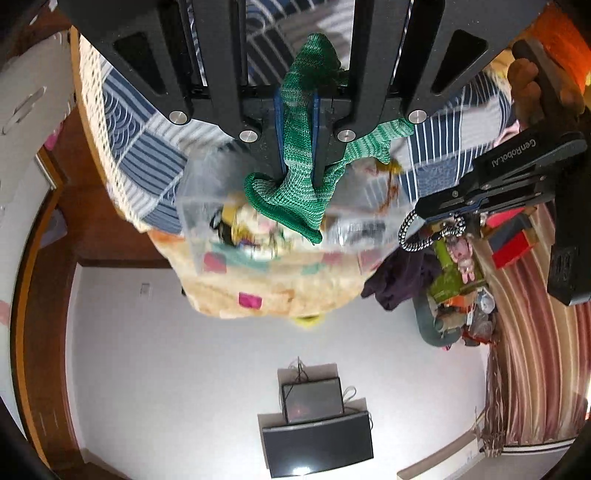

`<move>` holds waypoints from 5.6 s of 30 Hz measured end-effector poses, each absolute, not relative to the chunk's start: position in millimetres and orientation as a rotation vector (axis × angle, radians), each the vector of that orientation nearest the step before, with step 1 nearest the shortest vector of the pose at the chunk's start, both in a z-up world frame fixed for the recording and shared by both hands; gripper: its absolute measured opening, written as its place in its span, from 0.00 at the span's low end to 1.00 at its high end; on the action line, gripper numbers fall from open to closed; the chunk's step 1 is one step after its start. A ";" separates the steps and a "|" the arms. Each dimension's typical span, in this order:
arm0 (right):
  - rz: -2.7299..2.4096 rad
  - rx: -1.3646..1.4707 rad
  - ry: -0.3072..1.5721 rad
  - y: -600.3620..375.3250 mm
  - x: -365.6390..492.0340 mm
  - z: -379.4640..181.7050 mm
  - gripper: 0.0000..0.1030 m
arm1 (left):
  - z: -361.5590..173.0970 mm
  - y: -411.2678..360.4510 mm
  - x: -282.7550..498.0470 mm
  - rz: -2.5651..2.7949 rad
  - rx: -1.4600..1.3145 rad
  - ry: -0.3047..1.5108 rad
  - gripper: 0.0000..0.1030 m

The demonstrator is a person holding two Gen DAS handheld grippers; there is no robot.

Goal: Organize soft objects

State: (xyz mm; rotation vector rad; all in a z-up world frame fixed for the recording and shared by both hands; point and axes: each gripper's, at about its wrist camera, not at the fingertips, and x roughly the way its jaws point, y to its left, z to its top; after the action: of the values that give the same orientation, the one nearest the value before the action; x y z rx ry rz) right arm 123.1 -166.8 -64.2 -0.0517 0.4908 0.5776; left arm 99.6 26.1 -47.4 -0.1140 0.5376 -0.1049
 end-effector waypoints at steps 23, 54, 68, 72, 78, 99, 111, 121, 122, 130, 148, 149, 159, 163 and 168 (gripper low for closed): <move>0.505 -0.116 0.548 -111.5 190.4 -72.9 0.10 | -72.2 47.0 179.0 -0.082 -0.180 0.650 0.06; 0.487 -0.097 0.534 -171.0 149.6 -70.6 0.59 | -77.0 -4.6 115.2 -0.224 -0.110 0.651 0.56; 0.492 -0.030 0.543 -186.1 142.8 -76.5 0.59 | -118.7 -32.3 132.2 -0.262 -0.097 0.770 0.35; 0.498 -0.036 0.537 -185.3 138.8 -77.2 0.59 | -106.7 -27.1 123.5 -0.250 -0.096 0.723 0.34; 0.501 -0.041 0.528 -182.7 136.1 -76.2 0.59 | -78.3 -12.4 112.5 -0.232 -0.123 0.642 0.34; 0.500 -0.039 0.522 -181.2 136.4 -75.3 0.59 | -63.5 -3.4 177.8 -0.147 -0.124 0.658 0.34; 0.498 -0.050 0.489 -179.1 130.6 -65.8 0.59 | -59.3 6.4 156.2 -0.164 -0.138 0.640 0.44; 0.494 -0.054 0.397 -177.9 115.5 -37.3 0.59 | -12.2 13.3 106.8 -0.132 -0.130 0.478 0.46; 0.495 -0.050 0.387 -178.6 114.0 -34.0 0.59 | -5.1 12.7 99.8 -0.125 -0.125 0.453 0.46; 0.517 -0.008 0.287 -178.2 103.3 -3.9 0.59 | 30.5 13.1 63.7 -0.088 -0.107 0.318 0.60; 0.500 0.012 0.165 -170.8 86.7 14.4 0.94 | 45.7 16.7 35.0 -0.053 -0.108 0.217 0.88; 0.496 0.012 0.160 -170.9 86.4 14.6 0.95 | 45.3 17.0 34.6 -0.051 -0.110 0.216 0.89; 0.497 0.011 0.155 -172.7 83.8 14.3 0.95 | 44.9 16.7 32.3 -0.043 -0.111 0.215 0.89; 0.497 0.012 0.154 -172.4 83.1 14.8 0.95 | 44.1 16.7 32.2 -0.043 -0.110 0.215 0.89; 0.501 0.015 0.152 -173.4 81.3 16.3 0.95 | 44.6 16.9 32.2 -0.043 -0.109 0.215 0.89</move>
State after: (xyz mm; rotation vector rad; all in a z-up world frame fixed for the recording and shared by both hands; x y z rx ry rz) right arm 81.3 -173.4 16.3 0.0153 0.1520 0.5007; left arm 32.2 16.9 44.6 -0.1086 0.2147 -0.0429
